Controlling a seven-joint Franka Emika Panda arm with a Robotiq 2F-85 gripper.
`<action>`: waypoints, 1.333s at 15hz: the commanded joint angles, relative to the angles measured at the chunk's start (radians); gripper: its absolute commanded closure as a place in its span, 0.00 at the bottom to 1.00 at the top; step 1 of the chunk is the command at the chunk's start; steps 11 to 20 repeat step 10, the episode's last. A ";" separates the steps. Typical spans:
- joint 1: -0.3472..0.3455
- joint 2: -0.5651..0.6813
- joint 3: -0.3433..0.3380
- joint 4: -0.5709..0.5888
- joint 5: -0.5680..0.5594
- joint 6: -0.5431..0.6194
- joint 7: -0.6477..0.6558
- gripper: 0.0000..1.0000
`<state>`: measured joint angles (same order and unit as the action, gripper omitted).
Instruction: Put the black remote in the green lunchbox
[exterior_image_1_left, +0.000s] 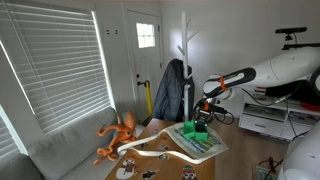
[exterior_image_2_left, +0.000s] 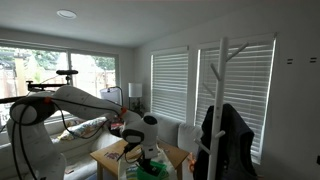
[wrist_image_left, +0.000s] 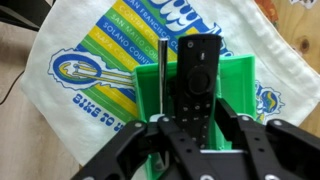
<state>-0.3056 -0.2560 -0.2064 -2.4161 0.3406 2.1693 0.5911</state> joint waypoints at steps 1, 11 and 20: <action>0.002 -0.023 0.004 0.011 -0.019 -0.025 0.026 0.22; 0.003 -0.184 0.001 -0.022 -0.028 -0.046 -0.196 0.00; 0.003 -0.184 0.001 -0.022 -0.028 -0.046 -0.196 0.00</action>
